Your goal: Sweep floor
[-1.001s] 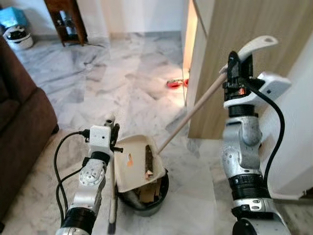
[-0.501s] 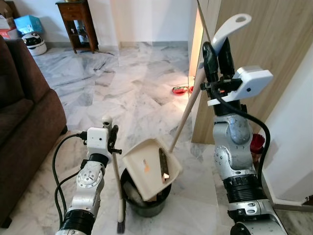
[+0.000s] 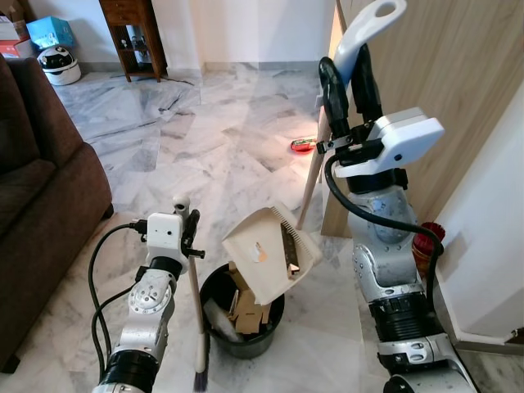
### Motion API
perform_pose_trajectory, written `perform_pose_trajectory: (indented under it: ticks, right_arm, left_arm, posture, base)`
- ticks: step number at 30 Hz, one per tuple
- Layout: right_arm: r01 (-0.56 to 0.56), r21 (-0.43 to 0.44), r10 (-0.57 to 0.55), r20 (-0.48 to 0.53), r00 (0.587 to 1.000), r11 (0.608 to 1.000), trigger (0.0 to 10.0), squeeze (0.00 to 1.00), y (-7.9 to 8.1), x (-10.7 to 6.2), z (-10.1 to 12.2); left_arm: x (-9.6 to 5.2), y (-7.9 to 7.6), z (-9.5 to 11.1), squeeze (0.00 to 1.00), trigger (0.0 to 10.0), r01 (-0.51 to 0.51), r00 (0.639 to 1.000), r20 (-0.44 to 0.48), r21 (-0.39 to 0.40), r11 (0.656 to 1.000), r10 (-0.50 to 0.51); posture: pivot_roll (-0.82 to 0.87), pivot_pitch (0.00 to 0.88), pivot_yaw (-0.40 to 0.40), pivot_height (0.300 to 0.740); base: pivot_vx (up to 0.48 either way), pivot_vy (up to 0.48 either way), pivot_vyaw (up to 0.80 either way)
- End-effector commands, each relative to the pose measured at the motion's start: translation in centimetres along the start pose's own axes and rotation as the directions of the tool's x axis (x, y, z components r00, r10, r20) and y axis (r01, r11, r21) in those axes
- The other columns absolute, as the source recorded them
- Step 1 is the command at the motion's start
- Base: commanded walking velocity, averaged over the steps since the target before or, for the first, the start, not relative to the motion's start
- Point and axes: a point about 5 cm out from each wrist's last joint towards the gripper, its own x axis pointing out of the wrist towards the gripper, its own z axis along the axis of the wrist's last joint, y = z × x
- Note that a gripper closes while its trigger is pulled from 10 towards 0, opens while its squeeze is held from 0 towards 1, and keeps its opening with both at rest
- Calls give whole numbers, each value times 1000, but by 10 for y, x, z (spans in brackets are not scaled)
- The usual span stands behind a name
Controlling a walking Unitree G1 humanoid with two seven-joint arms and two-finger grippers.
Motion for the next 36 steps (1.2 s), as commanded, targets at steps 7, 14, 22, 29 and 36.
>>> perform_pose_trajectory:
  ticks: [7,14,22,29,36]
  right_arm:
    - [29,95,-40,122,992,995,10000,0,6,11,22]
    - [-23,25,19,120,993,999,10000,0,10,10,22]
    - [-36,17,34,113,993,999,10000,0,12,10,21]
    - [-40,38,36,102,994,998,10000,0,13,11,20]
    - [-38,41,34,92,995,998,10000,0,10,11,19]
  left_arm:
    - [8,3,17,0,10000,-2,997,78,19,1000,1]
    - [8,4,18,0,10000,-6,997,79,18,1000,5]
    - [8,3,18,0,10000,-4,997,79,17,1000,3]
    - [8,3,18,0,10000,-3,997,79,18,1000,1]
    - [8,3,18,0,10000,-3,997,79,17,1000,1]
  posture:
    - [77,0,48,740]
    - [77,0,47,740]
    - [77,0,48,740]
    - [76,0,49,740]
    - [75,0,47,740]
  base:
    - [0,0,0]
    - [0,0,0]
    - [0,0,0]
    - [0,0,0]
    - [0,0,0]
